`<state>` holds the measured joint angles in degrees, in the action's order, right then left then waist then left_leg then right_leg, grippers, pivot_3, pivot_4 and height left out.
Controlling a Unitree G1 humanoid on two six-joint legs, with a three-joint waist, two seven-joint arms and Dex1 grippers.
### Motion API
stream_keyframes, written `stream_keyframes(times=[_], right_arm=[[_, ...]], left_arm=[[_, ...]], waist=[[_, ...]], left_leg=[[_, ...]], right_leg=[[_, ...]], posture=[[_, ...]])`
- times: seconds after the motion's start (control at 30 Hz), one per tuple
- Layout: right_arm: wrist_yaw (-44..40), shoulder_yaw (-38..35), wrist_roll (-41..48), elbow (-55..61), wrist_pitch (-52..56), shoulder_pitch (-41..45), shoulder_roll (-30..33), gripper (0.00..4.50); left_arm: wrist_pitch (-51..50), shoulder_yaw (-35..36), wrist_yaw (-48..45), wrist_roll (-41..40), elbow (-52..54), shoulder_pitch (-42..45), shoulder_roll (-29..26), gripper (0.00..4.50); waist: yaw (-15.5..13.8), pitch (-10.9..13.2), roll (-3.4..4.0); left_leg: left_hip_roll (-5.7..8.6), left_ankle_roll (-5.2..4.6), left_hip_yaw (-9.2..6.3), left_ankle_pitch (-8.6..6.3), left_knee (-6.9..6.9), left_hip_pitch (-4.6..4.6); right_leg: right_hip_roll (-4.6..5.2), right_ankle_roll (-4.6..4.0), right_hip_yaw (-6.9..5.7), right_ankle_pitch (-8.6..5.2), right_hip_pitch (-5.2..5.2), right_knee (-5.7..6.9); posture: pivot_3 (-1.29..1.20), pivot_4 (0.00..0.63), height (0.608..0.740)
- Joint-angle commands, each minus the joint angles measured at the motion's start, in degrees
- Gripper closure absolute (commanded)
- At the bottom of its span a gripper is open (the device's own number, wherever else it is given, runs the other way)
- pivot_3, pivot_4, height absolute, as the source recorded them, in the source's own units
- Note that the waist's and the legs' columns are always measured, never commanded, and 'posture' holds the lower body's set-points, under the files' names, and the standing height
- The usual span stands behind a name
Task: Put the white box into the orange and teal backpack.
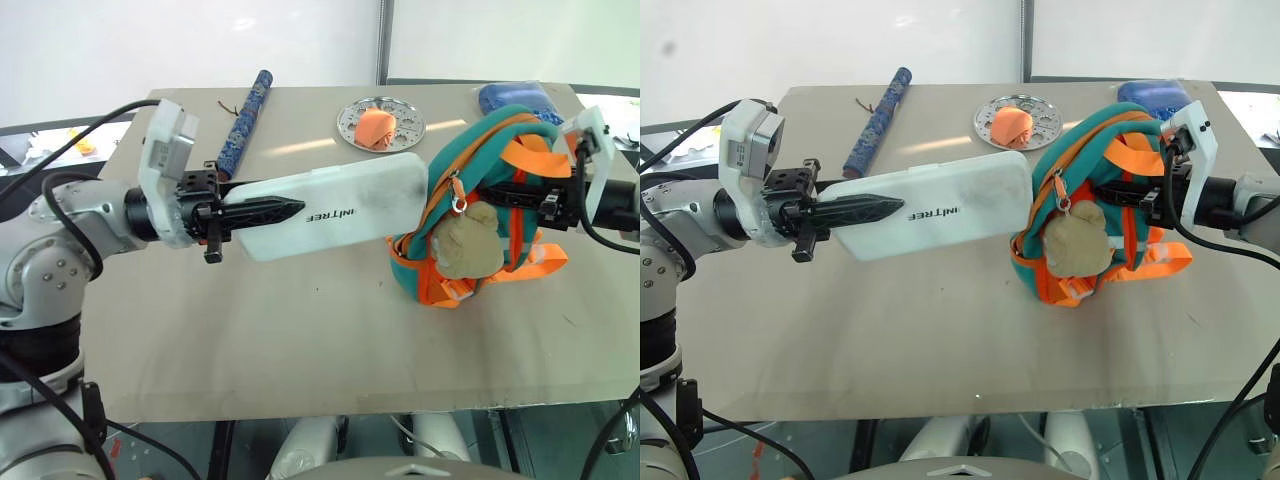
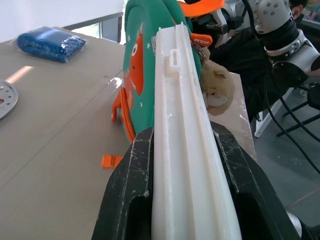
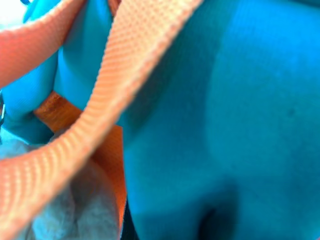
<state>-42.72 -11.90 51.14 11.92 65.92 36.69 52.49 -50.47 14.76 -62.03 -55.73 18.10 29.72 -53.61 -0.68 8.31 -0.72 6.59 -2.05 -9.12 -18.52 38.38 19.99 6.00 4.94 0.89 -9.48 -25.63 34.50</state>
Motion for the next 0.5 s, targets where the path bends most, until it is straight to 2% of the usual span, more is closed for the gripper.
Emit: stream_keyframes(times=[0.03, 0.23, 0.4, 0.5], right_arm=[[1.00, -1.18, -0.38, -0.73, -0.21, 1.93, -0.35, 4.46], [1.97, -0.86, -1.41, -1.38, -0.06, 2.44, -0.77, 4.46], [0.46, -1.46, 1.25, 1.58, 0.95, 1.80, -0.86, 4.46], [-1.40, -2.12, 4.77, 5.96, 1.66, 0.10, -1.01, 4.46]], left_arm=[[1.49, -0.09, -1.98, 0.19, 3.04, -0.82, -1.31, 3.77], [1.88, 0.07, -2.23, 0.46, 3.36, -1.50, -1.43, 3.77], [2.60, -1.99, -0.23, 1.99, 4.72, -1.07, 0.12, 3.77], [4.54, -6.23, 5.14, 7.66, 4.78, 0.70, 3.18, 3.77]], waist=[[0.00, 0.00, 0.00], [-0.05, 0.00, 0.00], [-0.05, 0.00, 0.00], [-0.25, 0.01, -0.02]], left_leg=[[0.00, 0.00, 0.01, 0.00, -0.01, 0.00], [0.00, 0.00, 0.00, 0.00, 0.00, 0.00], [0.00, 0.00, 0.00, 0.00, 0.00, 0.00], [0.00, 0.00, -0.04, 0.00, 0.01, 0.00]], right_leg=[[0.00, 0.00, 0.01, 0.00, 0.00, 0.00], [0.00, 0.00, -0.01, 0.00, 0.00, 0.00], [0.00, 0.00, 0.00, 0.00, 0.00, 0.00], [0.02, 0.00, -0.03, 0.00, 0.03, -0.01]], posture=[[0.00, 0.150, 0.731], [0.00, 0.150, 0.731], [0.00, 0.150, 0.731], [0.00, 0.150, 0.731]])
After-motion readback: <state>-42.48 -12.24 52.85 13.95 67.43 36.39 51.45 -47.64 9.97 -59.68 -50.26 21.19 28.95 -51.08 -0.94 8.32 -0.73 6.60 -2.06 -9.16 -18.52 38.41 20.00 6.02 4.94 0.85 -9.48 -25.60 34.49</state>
